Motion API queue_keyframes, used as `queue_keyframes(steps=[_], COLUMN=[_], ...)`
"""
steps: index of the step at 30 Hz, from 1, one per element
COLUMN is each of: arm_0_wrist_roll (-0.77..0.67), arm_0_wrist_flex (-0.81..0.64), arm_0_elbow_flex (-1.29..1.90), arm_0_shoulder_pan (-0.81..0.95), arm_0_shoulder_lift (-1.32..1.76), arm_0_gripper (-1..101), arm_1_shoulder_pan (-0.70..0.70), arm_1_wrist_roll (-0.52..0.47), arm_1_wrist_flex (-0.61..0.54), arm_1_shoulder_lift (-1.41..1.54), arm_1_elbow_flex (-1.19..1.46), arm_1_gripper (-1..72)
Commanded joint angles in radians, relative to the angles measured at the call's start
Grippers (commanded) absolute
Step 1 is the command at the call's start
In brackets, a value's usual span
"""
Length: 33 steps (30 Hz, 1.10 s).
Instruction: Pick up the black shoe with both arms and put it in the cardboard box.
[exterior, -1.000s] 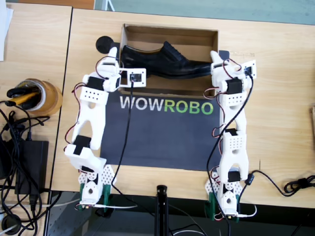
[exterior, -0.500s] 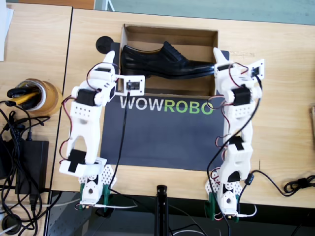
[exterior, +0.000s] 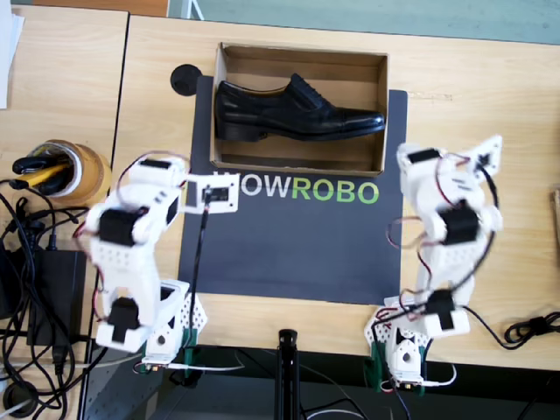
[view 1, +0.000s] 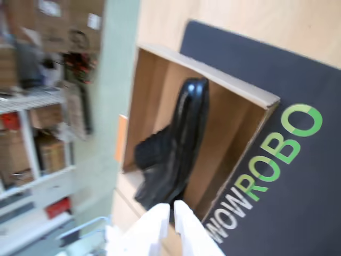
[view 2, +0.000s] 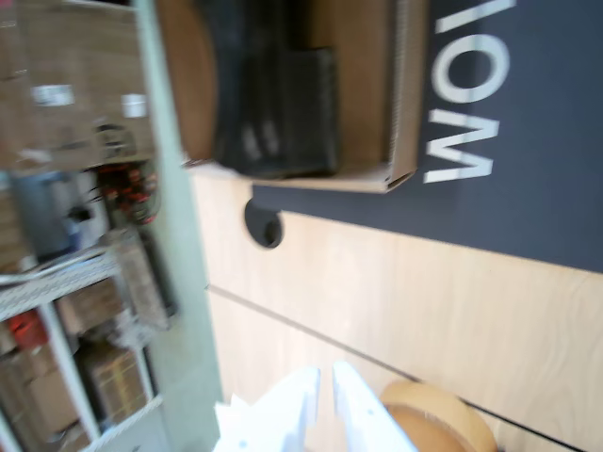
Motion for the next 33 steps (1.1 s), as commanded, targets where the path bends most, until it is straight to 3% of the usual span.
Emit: queue_keyframes(steps=[1, 9, 20, 33], arm_0_wrist_roll=[-0.009, -0.006, 0.041, 0.083], arm_0_wrist_flex=[0.025, 0.021, 0.002, -0.184], arm_0_elbow_flex=[0.025, 0.207, 0.609, 1.183], arm_0_shoulder_pan=[-0.031, -0.118, -0.201, -0.238], arm_0_shoulder_lift=[0.133, 0.422, 0.894, 1.262], arm_0_gripper=[0, 0, 0, 0], arm_1_shoulder_pan=[0.048, 0.181, 0.342, 0.385], arm_1_wrist_roll=[0.0, 0.008, -0.048, -0.121], arm_1_wrist_flex=[0.014, -0.017, -0.129, -0.233], arm_1_shoulder_lift=[0.17, 0.584, 1.243, 1.69], arm_1_elbow_flex=[0.074, 0.31, 0.838, 1.299], arm_1_gripper=[-0.1, -0.1, -0.1, -0.1])
